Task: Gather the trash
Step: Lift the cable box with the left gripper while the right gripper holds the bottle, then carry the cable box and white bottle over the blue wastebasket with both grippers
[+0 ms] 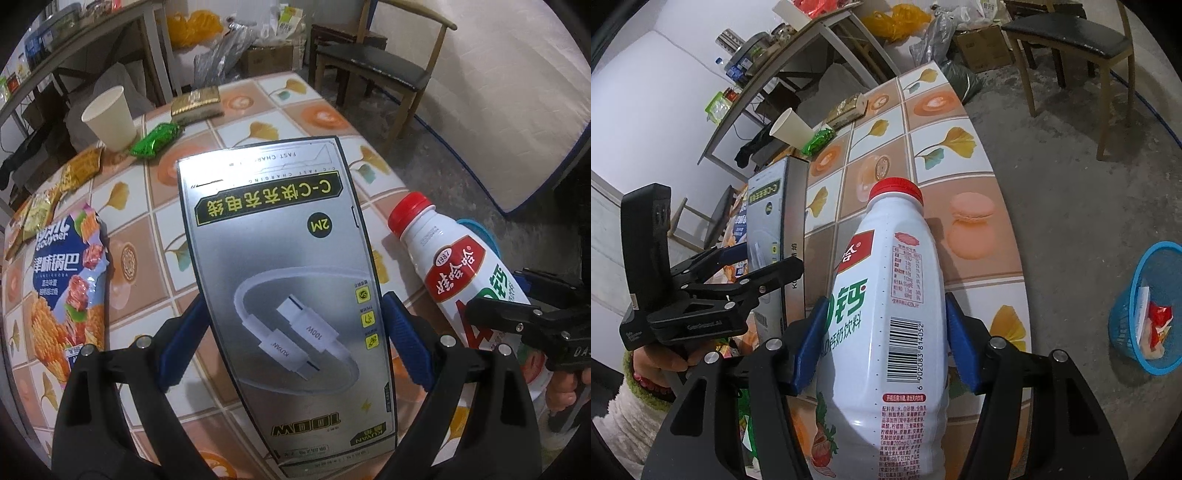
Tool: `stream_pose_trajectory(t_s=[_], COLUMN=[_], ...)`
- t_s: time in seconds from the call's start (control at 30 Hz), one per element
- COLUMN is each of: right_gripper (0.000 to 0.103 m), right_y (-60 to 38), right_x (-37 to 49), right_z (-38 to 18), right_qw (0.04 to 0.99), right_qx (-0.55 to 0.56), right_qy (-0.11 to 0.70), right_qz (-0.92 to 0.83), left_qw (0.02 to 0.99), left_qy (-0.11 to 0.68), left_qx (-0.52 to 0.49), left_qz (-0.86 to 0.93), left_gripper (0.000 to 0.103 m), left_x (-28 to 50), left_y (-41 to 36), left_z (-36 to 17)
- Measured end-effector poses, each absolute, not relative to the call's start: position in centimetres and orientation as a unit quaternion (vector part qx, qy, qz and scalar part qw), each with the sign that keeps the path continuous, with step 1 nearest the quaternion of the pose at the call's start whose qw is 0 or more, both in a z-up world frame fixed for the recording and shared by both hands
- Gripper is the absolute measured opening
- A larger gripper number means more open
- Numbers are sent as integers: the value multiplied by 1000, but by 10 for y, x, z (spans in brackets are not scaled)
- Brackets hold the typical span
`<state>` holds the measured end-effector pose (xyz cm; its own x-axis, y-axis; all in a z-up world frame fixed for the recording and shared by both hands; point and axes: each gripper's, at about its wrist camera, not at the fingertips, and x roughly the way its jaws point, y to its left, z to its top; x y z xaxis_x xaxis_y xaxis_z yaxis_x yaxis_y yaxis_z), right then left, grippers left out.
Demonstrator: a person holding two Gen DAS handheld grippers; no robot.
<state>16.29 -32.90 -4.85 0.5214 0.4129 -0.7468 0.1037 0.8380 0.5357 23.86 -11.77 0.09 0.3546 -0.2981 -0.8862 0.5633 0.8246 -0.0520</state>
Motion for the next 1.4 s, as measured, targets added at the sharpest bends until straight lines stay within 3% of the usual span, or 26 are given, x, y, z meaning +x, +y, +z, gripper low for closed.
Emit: stream_pose_trajectory(t_s=[1.4], right_gripper=[59], right_y=[-392], right_x=[45], right_z=[12], right_qw=[867], right_qx=[307], right_qy=[390], right_qz=[52], left_qw=[838], left_qy=[358], left_qx=[187], left_qz=[-368], left_gripper=[87], left_x=[105], left_y=[-178], left_z=[105])
